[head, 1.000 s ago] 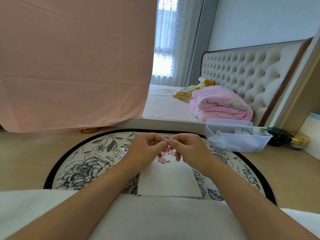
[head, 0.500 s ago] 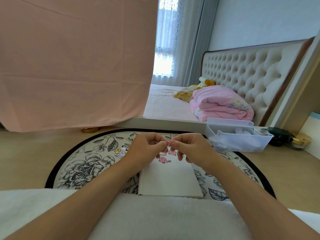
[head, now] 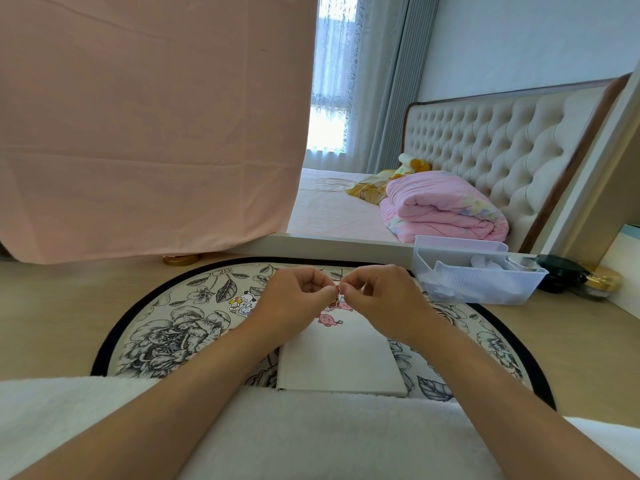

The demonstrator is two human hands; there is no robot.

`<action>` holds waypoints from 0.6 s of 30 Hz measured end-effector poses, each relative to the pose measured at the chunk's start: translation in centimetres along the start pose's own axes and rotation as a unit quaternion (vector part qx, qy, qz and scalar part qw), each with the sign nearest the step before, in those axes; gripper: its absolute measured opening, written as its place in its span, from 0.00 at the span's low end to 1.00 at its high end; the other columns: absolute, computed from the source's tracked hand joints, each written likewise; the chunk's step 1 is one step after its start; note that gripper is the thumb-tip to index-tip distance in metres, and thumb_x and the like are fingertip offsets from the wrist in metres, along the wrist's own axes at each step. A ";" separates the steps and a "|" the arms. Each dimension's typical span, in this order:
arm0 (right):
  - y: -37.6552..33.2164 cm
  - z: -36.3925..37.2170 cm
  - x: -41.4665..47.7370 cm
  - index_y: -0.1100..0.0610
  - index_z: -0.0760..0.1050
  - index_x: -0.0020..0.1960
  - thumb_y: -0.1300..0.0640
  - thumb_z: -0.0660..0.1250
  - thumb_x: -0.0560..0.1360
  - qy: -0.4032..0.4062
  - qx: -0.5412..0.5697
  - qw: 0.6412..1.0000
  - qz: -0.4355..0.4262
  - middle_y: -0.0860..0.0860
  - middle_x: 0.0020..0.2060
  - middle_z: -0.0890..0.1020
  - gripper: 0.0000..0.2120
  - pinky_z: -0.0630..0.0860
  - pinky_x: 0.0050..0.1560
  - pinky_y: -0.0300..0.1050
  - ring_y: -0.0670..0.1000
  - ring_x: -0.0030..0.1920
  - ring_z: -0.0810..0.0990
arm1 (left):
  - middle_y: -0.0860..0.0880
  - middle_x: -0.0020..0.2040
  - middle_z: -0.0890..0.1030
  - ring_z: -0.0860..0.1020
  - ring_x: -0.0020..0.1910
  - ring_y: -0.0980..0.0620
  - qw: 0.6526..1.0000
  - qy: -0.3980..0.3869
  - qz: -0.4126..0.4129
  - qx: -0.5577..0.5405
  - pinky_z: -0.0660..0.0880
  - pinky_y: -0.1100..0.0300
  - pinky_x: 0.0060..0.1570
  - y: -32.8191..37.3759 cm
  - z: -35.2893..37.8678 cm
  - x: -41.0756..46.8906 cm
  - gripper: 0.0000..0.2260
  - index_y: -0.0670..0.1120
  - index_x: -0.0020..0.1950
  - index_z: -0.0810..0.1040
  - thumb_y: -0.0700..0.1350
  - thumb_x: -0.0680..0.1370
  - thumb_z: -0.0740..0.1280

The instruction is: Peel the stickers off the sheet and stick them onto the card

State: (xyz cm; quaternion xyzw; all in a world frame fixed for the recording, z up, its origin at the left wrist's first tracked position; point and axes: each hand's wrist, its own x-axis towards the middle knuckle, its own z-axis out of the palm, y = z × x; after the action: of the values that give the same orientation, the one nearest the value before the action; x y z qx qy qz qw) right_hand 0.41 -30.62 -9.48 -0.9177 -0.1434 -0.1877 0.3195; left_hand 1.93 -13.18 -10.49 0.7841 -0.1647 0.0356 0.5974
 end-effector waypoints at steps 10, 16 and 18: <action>0.0 0.5 0.0 0.50 0.81 0.36 0.54 0.66 0.74 -0.001 0.012 1.000 0.017 0.40 0.28 0.79 0.10 0.71 0.32 0.40 0.43 0.27 0.72 | 0.47 0.36 0.85 0.79 0.32 0.55 1.000 0.004 0.012 0.018 0.80 0.54 0.41 -0.6 0.2 0.4 0.05 0.46 0.40 0.84 0.38 0.74 0.70; -0.8 0.3 -0.3 0.58 0.84 0.41 0.60 0.67 0.79 0.000 0.183 0.977 0.109 0.51 0.34 0.85 0.10 0.72 0.28 0.38 0.47 0.25 0.74 | 0.58 0.40 0.83 0.77 0.35 0.59 0.989 0.080 0.062 0.105 0.74 0.63 0.38 -0.9 0.1 0.2 0.04 0.56 0.42 0.80 0.49 0.73 0.74; -0.8 0.5 -0.3 0.56 0.84 0.39 0.59 0.68 0.79 0.026 0.182 0.976 0.114 0.51 0.34 0.85 0.11 0.71 0.28 0.36 0.46 0.23 0.73 | 0.60 0.42 0.80 0.74 0.40 0.62 0.964 0.135 0.117 0.196 0.70 0.65 0.38 -0.7 0.1 -0.2 0.06 0.58 0.43 0.77 0.53 0.73 0.74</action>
State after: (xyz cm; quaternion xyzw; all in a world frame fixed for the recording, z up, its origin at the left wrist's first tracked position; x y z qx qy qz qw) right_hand -0.01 -29.71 -9.56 -0.8495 -0.0612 -0.1443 0.5037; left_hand 1.97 -13.04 -11.24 0.8490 -0.1628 0.2425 0.4404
